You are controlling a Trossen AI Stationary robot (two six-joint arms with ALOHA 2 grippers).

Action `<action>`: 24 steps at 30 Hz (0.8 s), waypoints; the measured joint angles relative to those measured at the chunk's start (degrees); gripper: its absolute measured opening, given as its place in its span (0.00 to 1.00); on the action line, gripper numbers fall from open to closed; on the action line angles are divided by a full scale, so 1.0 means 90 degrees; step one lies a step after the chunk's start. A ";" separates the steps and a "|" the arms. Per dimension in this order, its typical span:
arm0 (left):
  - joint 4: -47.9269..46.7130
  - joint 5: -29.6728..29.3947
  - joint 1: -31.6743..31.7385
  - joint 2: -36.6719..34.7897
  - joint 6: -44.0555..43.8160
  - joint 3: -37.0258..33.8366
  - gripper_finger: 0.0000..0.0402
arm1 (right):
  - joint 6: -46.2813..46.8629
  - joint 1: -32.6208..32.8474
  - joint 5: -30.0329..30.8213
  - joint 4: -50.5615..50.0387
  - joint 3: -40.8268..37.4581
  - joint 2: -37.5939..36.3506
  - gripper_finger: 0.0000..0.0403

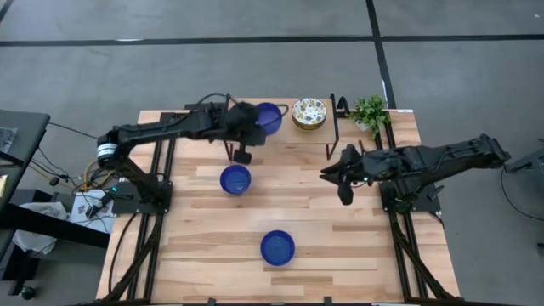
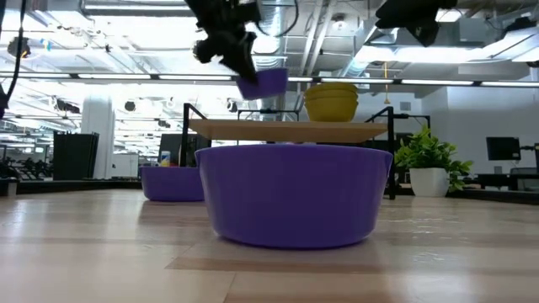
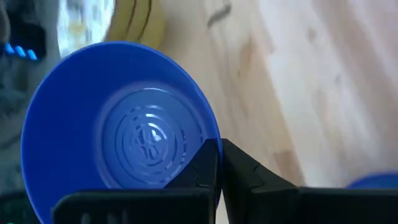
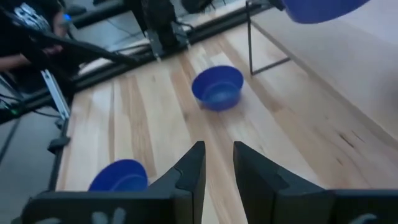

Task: Pick & Place Mini bowls
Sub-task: Put the right blue bowl on the shelf

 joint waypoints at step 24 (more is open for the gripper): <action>-0.1276 0.0566 0.1057 0.1045 -0.0099 0.1175 0.01 | 0.0000 0.0000 0.0005 0.1107 -0.1199 -0.0912 0.18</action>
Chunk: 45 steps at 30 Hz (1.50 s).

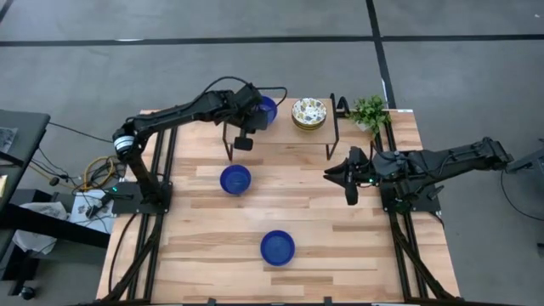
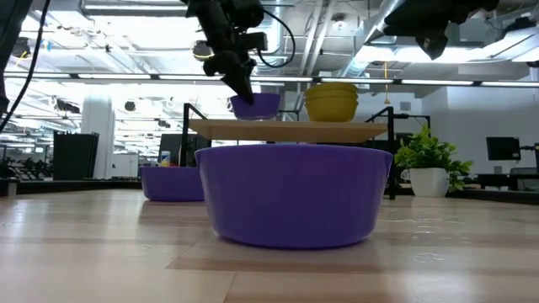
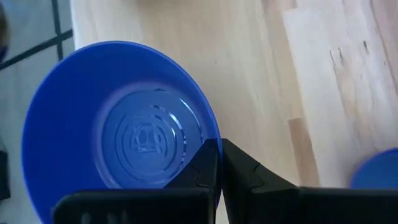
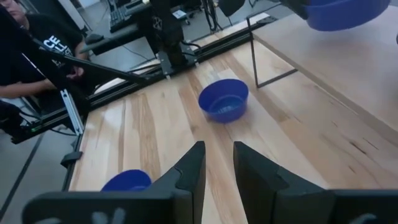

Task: Pick & Place Mini bowls
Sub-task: Put the right blue bowl on the shelf

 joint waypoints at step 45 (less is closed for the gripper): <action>-0.0028 0.0204 0.0164 0.0215 -0.0168 -0.0005 0.02 | -0.0454 0.0002 -0.0024 -0.0605 0.0012 -0.1031 0.18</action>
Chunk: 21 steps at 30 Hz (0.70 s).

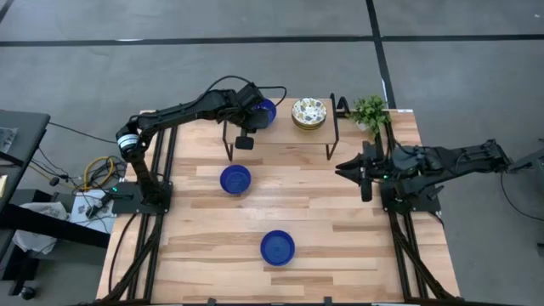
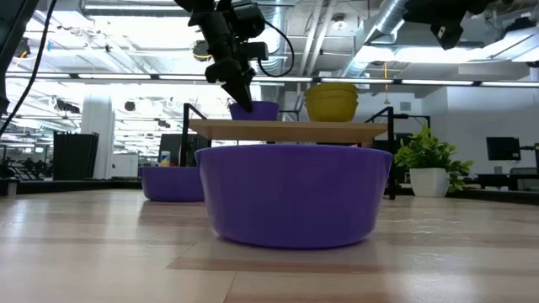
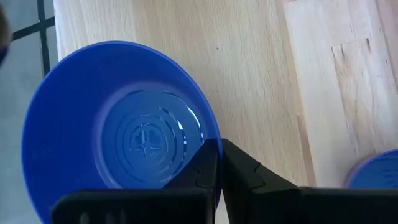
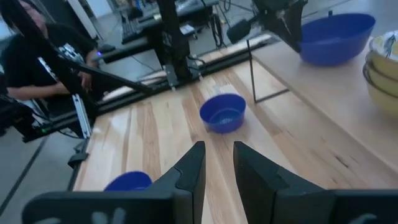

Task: Pick & Place Mini bowls
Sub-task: Put the right blue bowl on the shelf

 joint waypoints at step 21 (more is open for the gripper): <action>0.0015 -0.0051 0.0007 -0.0007 -0.0165 -0.0002 0.02 | -0.0047 -0.0426 0.0334 0.0068 -0.0005 0.0125 0.18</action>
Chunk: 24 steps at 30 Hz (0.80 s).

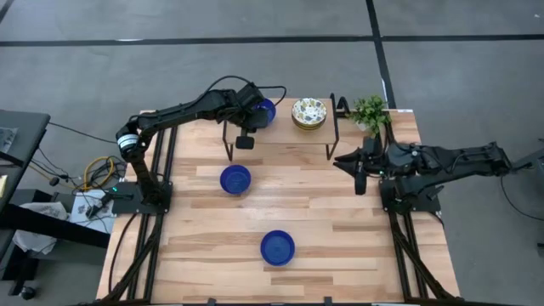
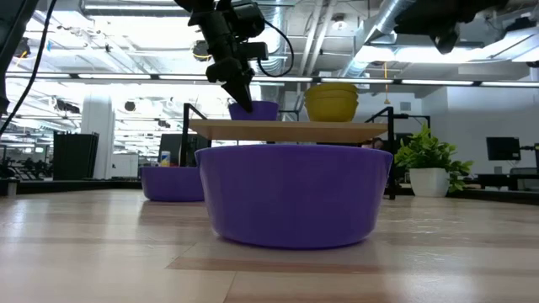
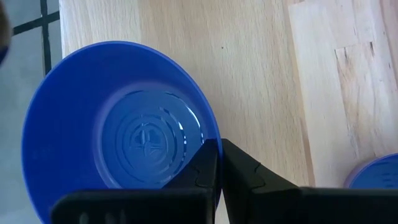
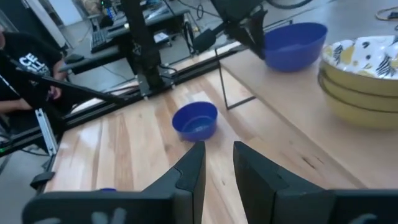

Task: Pick & Place Mini bowls
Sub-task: Put the right blue bowl on the shelf

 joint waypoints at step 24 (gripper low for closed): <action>-0.0024 0.0000 -0.0095 0.0000 0.0021 0.0000 0.02 | 0.0119 -0.0552 -0.2775 0.3684 -0.1982 -0.0117 0.18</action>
